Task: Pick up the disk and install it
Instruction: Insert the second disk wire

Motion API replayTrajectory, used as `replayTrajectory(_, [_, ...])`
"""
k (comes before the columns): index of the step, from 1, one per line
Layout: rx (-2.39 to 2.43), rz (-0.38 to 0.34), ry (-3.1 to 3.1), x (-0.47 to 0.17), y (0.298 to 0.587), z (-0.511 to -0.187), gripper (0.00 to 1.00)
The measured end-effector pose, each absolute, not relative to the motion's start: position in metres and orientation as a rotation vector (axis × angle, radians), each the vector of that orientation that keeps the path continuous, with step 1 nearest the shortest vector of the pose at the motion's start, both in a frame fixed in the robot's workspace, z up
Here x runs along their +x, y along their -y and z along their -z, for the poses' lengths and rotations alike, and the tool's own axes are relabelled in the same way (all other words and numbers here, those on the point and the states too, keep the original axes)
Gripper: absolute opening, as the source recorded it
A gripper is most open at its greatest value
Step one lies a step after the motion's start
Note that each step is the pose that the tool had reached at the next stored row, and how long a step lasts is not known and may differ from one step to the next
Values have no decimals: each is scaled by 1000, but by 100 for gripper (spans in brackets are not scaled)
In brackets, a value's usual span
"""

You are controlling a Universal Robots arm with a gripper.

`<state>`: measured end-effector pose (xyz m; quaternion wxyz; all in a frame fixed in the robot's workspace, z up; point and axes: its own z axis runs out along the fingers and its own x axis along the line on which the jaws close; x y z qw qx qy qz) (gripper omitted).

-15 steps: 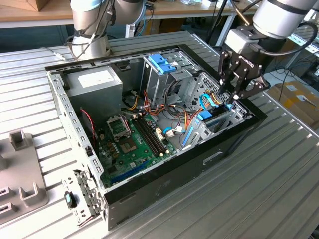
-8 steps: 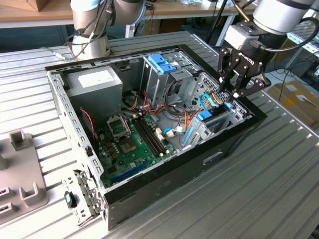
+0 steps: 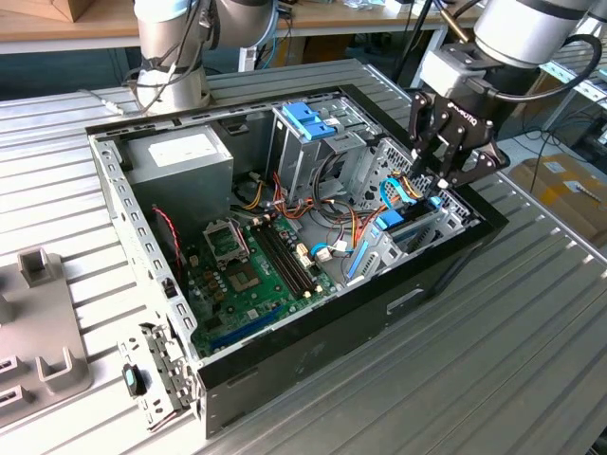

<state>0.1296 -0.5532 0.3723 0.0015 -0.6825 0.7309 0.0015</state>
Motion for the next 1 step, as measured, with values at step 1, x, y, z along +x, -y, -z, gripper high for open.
replayTrajectory(1, [-2142,-5,-2294,130,553,-372,42])
